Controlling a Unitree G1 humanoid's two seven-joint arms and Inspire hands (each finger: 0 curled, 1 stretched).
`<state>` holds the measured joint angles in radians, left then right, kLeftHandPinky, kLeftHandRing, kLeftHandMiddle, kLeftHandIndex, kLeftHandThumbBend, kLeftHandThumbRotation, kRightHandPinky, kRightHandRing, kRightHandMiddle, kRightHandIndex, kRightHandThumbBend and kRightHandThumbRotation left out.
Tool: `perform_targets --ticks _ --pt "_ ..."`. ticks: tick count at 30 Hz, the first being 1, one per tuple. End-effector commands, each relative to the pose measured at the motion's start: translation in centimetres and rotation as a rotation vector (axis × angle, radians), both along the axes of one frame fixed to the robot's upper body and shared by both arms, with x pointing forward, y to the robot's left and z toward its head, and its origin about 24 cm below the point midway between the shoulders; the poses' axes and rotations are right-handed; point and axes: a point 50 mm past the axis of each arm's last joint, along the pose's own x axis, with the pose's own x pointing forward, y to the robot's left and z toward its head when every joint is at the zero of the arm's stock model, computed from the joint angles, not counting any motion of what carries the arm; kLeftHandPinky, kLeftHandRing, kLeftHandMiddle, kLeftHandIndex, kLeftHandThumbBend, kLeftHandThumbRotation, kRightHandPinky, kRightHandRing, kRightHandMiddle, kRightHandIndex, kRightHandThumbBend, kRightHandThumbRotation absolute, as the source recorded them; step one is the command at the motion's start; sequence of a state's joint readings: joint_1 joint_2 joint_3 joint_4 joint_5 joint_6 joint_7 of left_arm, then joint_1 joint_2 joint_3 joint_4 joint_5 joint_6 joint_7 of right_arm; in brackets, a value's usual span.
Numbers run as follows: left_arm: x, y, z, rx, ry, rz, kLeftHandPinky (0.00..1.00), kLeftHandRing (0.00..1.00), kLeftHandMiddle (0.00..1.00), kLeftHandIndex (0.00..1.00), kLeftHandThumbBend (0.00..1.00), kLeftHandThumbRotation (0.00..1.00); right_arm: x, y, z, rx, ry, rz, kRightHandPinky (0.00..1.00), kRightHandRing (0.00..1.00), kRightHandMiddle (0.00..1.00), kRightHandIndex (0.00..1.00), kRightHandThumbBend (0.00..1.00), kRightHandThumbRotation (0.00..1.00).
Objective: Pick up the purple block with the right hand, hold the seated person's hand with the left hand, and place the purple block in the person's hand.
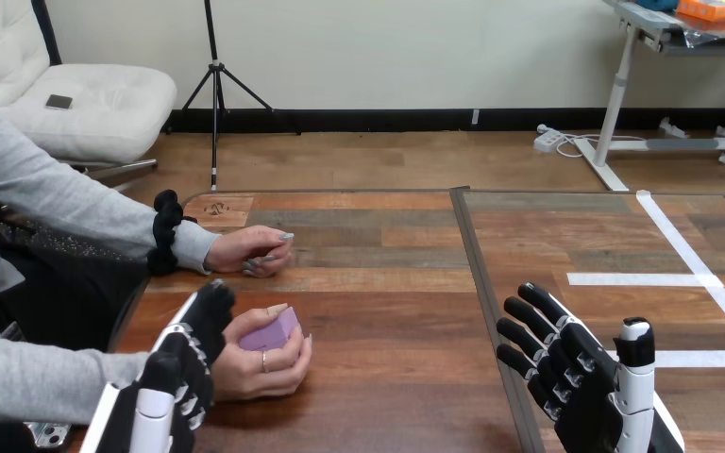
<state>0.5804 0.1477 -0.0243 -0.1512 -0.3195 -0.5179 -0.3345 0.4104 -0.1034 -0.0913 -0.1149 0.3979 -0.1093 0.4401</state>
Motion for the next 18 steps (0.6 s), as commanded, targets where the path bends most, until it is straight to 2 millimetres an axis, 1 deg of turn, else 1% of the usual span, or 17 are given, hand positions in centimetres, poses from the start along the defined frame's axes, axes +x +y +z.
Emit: perform_targets --ticks 1,11,18 --pt "1.51 -0.62 1.31 -0.032 -0.11 -0.007 1.0 0.97 0.93 0.91 0.67 1.0 1.07 0.39 2.03 0.003 -0.116 0.002 0.91 0.93 0.92 0.91 0.92 1.0" --pt "1.63 -1.03 1.02 -0.056 -0.109 -0.018 1.0 0.95 0.94 0.92 0.67 1.0 1.26 0.54 1.94 0.016 -0.11 0.006 0.91 0.93 0.92 0.91 0.89 1.0" --pt "1.44 -1.58 0.92 -0.059 -0.104 -0.027 1.0 0.93 0.92 0.92 0.66 1.0 1.3 0.7 1.88 -0.002 -0.123 0.024 0.89 0.92 0.92 0.9 0.87 1.0"
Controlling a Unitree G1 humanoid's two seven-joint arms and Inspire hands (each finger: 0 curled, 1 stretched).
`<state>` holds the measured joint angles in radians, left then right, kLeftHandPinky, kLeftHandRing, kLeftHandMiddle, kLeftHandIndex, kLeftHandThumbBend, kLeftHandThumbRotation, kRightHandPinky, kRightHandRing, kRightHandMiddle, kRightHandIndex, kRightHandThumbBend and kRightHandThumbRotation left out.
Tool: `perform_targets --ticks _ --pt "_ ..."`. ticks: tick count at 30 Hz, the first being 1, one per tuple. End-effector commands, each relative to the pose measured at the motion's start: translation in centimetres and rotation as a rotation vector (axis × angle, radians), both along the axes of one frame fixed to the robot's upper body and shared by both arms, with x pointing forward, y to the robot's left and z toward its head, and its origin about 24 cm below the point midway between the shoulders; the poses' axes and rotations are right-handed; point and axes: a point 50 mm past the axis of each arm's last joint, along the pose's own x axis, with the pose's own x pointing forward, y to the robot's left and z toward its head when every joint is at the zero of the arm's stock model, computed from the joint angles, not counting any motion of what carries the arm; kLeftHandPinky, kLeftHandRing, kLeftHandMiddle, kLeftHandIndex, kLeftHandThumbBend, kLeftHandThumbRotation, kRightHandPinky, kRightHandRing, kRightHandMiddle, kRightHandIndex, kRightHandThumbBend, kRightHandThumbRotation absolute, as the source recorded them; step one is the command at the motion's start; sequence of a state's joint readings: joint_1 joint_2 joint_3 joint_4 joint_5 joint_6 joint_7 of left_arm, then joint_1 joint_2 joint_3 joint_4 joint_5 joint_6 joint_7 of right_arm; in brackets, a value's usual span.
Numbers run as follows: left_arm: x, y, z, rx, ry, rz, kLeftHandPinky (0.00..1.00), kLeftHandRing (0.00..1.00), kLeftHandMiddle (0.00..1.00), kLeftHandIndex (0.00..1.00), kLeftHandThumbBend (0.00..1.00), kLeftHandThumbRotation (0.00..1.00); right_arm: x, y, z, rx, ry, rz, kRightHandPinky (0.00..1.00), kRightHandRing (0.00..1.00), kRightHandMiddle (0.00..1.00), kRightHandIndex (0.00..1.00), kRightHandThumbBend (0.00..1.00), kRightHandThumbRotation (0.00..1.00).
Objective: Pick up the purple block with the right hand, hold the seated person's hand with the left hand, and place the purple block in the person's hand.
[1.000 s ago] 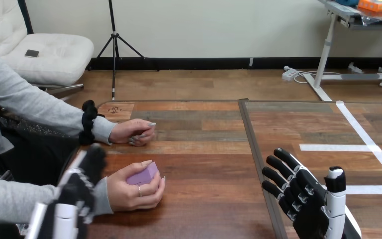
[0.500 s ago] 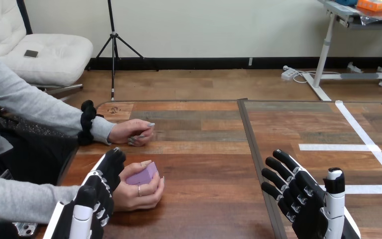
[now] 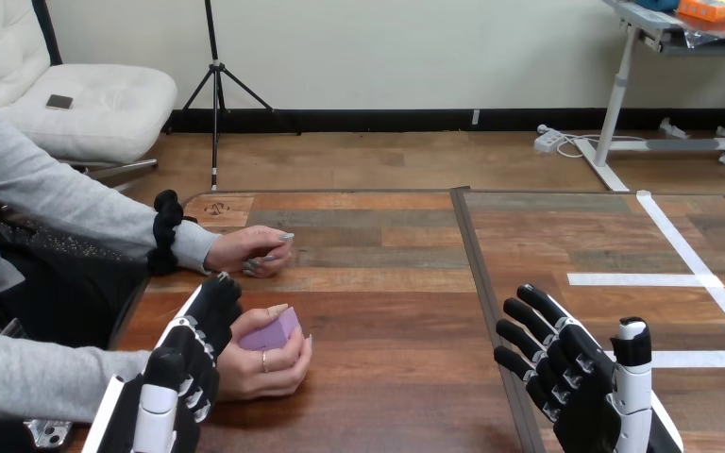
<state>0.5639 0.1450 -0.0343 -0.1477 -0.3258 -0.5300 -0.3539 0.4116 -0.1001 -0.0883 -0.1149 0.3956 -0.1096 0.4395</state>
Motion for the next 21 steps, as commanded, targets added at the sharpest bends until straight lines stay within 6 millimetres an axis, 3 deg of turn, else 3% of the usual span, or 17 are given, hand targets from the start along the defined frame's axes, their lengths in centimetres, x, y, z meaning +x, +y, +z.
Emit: perform_targets --ticks 1,21 --pt "1.09 -1.28 0.7 -0.052 -0.077 -0.005 1.0 0.93 0.92 0.92 0.66 1.0 1.32 0.61 1.91 -0.006 -0.126 0.026 0.89 0.92 0.92 0.9 0.87 1.0" --pt "0.32 -1.94 0.47 -0.065 -0.043 -0.058 1.0 0.97 0.96 0.94 0.67 1.0 0.8 1.25 2.05 -0.028 -0.135 0.041 0.9 0.94 0.93 0.91 0.85 1.0"
